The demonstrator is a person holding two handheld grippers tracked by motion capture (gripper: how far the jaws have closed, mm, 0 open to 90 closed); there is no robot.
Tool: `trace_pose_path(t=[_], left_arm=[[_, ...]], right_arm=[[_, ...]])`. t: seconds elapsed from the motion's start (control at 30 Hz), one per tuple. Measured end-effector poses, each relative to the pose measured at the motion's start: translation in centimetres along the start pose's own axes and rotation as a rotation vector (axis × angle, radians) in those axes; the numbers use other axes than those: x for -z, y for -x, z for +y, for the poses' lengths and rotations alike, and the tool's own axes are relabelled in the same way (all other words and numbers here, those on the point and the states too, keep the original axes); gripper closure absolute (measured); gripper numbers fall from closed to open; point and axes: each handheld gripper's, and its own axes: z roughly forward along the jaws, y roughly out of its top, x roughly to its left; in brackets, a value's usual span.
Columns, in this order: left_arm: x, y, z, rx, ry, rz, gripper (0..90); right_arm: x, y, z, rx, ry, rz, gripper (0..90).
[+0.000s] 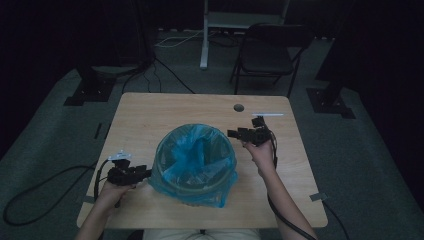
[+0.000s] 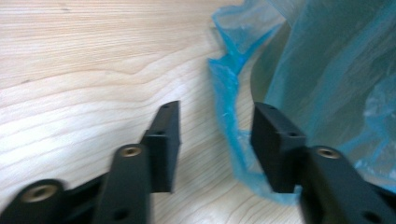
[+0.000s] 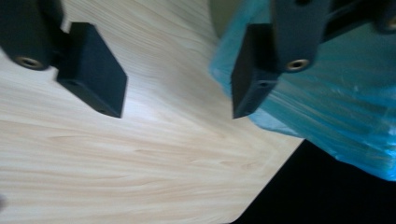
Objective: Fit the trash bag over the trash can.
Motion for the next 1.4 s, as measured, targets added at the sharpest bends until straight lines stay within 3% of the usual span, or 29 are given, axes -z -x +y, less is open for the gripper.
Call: trace_pose_path(t=[0.1, 0.2, 0.23, 0.3, 0.4, 0.47, 0.53, 0.57, 0.6, 0.67, 0.73, 0.83, 1.1, 1.27, 1.4], left_arm=[[1.1, -0.6, -0.7, 0.046, 0.044, 0.000, 38.0], [2.2, -0.7, -1.2, 0.073, 0.083, 0.031, 28.3], [2.4, -0.8, -1.3, 0.072, 0.086, 0.025, 17.9], [3.0, -0.5, -1.5, 0.043, 0.086, 0.079, 10.1], [3.7, 0.0, -2.1, -0.009, 0.106, 0.145, 9.6], [4.0, 0.1, -2.4, -0.018, 0.110, 0.156, 0.6], [4.1, 0.2, -2.6, -0.024, 0.104, 0.162, 0.6], [4.2, 0.4, -3.0, -0.044, 0.112, 0.183, 0.6], [4.2, 0.5, -3.3, -0.053, 0.118, 0.169, 0.6], [4.0, 1.1, -3.9, -0.097, 0.178, 0.161, 0.7], [3.4, 1.5, -3.9, -0.127, 0.144, 0.169, 0.7], [2.5, 1.9, -3.4, -0.132, 0.111, 0.153, 0.7], [0.2, 2.7, -1.1, -0.164, 0.106, 0.073, 0.8], [-1.5, 4.2, 0.2, -0.207, 0.091, 0.041, 0.7], [-2.4, 5.0, 1.0, -0.228, 0.085, 0.036, 0.8]], right_arm=[[1.5, 0.8, -0.3, -0.024, 0.043, 0.006, 27.9], [2.6, 1.3, -0.5, -0.019, 0.053, 0.016, 19.9], [2.9, 1.4, -0.5, -0.018, 0.053, 0.011, 18.9], [3.5, 1.3, -0.3, -0.025, 0.082, 0.027, 20.8], [4.3, 0.7, 0.2, -0.026, 0.148, 0.039, 20.3], [4.7, -0.1, 0.7, -0.021, 0.186, 0.051, 19.6], [4.9, -0.5, 0.9, -0.017, 0.197, 0.063, 19.6], [5.0, -0.9, 1.2, -0.012, 0.206, 0.075, 19.0], [5.0, -1.9, 1.7, 0.006, 0.210, 0.100, 18.6], [5.0, -3.1, 2.1, 0.034, 0.214, 0.122, 18.7], [4.9, -4.4, 2.5, 0.057, 0.214, 0.156, 18.7], [4.8, -6.6, 3.0, 0.102, 0.203, 0.204, 18.7], [3.8, -13.0, 4.4, 0.260, 0.155, 0.335, 18.7], [2.6, -16.0, 5.1, 0.355, 0.096, 0.344, 18.7], [1.7, -16.8, 5.2, 0.372, 0.045, 0.368, 18.7]])
